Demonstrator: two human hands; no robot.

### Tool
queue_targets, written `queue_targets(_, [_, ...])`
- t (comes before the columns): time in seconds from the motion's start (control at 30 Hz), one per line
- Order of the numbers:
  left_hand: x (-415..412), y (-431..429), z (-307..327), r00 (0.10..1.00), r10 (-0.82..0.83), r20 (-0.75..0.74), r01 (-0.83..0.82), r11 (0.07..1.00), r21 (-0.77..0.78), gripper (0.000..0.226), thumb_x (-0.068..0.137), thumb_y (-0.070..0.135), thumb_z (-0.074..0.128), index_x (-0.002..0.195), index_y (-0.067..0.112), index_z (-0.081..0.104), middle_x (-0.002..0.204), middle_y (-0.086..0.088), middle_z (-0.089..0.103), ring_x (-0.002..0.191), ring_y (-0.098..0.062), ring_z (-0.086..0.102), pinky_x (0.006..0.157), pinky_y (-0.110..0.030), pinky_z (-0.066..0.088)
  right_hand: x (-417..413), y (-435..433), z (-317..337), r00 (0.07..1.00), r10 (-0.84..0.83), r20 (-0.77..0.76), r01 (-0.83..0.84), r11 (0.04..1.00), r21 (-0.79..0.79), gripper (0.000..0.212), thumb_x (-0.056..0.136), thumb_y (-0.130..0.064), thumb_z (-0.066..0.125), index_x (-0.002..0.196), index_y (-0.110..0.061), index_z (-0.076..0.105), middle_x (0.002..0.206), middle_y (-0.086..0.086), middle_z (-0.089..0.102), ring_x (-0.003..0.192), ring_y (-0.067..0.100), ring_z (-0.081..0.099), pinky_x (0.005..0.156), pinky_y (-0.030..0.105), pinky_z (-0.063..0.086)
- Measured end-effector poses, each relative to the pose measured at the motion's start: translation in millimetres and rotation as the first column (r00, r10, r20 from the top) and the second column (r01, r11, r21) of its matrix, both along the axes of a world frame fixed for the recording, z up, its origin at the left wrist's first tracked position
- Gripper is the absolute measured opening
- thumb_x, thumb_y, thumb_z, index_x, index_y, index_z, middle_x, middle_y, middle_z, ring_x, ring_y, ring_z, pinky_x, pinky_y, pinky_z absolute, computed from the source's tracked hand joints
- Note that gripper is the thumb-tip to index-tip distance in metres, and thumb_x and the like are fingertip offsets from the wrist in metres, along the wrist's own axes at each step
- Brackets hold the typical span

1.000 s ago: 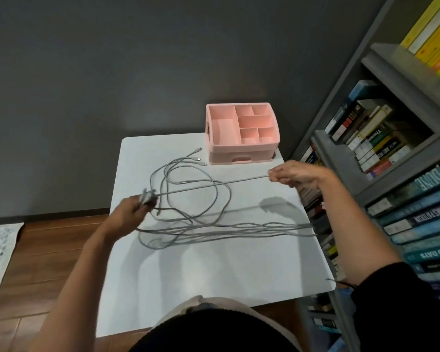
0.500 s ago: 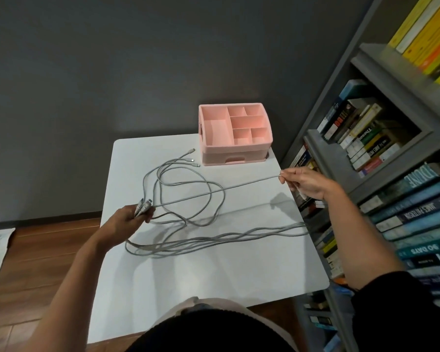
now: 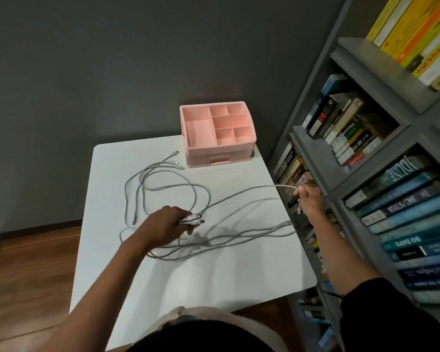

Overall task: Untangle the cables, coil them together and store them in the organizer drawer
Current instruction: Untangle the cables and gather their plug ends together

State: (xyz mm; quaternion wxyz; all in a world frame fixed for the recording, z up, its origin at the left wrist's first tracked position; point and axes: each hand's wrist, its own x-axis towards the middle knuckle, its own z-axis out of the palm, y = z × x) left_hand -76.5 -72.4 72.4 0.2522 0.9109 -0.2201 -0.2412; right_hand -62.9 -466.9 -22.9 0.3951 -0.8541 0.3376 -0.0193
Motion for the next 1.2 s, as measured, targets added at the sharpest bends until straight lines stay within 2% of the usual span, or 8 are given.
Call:
queue_targets(0.23, [-10,-55,-4,0.980,-0.146,0.136,0.125,0.980,0.153,0.014,0.088,0.023,0.053,0.081,0.026,0.065,0.061,0.011,0.041,0.085,-0.021,0.059,0.064,-0.027,0.031,-8,-1,-16,0.974,-0.043,-0.223,0.111,0.947,0.302,0.020,0.089,0.003,0.052,0.078,-0.011,0.060,0.089,0.015,0.059,0.069,0.020,0.055,0.067,0.031,0.047])
queue_targets(0.3, [-10,-65,-4,0.975,-0.171,0.143,0.146,0.974,0.174,0.013,0.088,0.024,0.053,0.084,0.026,0.065,0.067,0.007,0.047,0.090,-0.024,0.060,0.065,-0.027,0.033,0,6,-13,0.952,-0.063,-0.300,0.142,0.958,0.248,0.013,0.091,-0.004,0.050,0.095,-0.001,0.062,0.100,0.021,0.059,0.080,0.029,0.060,0.071,0.033,0.045])
queue_targets(0.4, [-8,-78,-3,0.968,-0.187,0.166,0.153,0.968,0.198,0.013,0.089,0.025,0.052,0.085,0.026,0.065,0.088,-0.003,0.064,0.093,-0.027,0.060,0.066,-0.026,0.034,13,31,20,0.931,0.141,-0.337,-0.147,0.989,0.006,0.035,0.093,-0.003,0.044,0.126,0.003,0.055,0.131,0.020,0.055,0.121,0.034,0.051,0.091,0.032,0.043])
queue_targets(0.5, [-4,-85,-2,0.970,-0.156,0.184,0.120,0.974,0.192,0.014,0.089,0.024,0.052,0.084,0.026,0.065,0.091,-0.005,0.066,0.092,-0.028,0.061,0.066,-0.027,0.035,18,70,58,0.860,0.505,-0.073,-0.459,0.829,0.320,0.036,0.095,0.001,0.042,0.127,-0.007,0.057,0.133,0.014,0.057,0.122,0.024,0.052,0.087,0.029,0.041])
queue_targets(0.63, [3,-84,2,0.983,-0.051,0.176,0.027,0.991,0.133,0.014,0.091,0.026,0.056,0.084,0.025,0.069,0.089,-0.006,0.067,0.092,-0.027,0.061,0.065,-0.030,0.037,7,108,79,0.616,0.787,-0.034,-0.649,0.531,0.544,0.031,0.100,-0.037,0.042,0.096,-0.018,0.066,0.088,0.004,0.065,0.085,0.009,0.059,0.085,0.021,0.040])
queue_targets(0.77, [13,-47,4,0.976,0.155,0.151,-0.153,0.988,-0.026,0.036,0.092,0.029,0.061,0.058,0.023,0.049,0.060,-0.005,0.051,0.079,-0.039,0.061,0.063,-0.036,0.039,5,85,55,0.689,0.725,-0.013,-0.657,0.631,0.413,0.032,0.093,-0.033,0.059,0.068,-0.015,0.062,0.072,-0.002,0.058,0.074,0.010,0.050,0.073,0.025,0.038])
queue_targets(0.97, [17,23,-22,0.924,0.340,0.172,-0.373,0.902,0.219,0.018,0.092,0.023,0.057,0.098,0.013,0.071,0.097,-0.019,0.068,0.094,-0.039,0.062,0.071,-0.035,0.044,4,42,4,0.708,0.529,-0.468,-0.574,0.817,0.057,0.039,0.087,-0.046,0.064,0.060,-0.019,0.056,0.072,0.003,0.059,0.081,0.020,0.055,0.077,0.031,0.029])
queue_targets(1.2, [3,72,-39,0.894,0.425,0.141,-0.448,0.846,0.290,0.019,0.089,0.014,0.053,0.084,0.022,0.070,0.089,-0.014,0.067,0.086,-0.036,0.062,0.067,-0.033,0.042,-10,25,-15,0.725,0.242,-0.644,-0.489,0.840,-0.235,0.051,0.092,-0.045,0.056,0.125,-0.006,0.056,0.134,0.014,0.052,0.126,0.031,0.045,0.105,0.040,0.027])
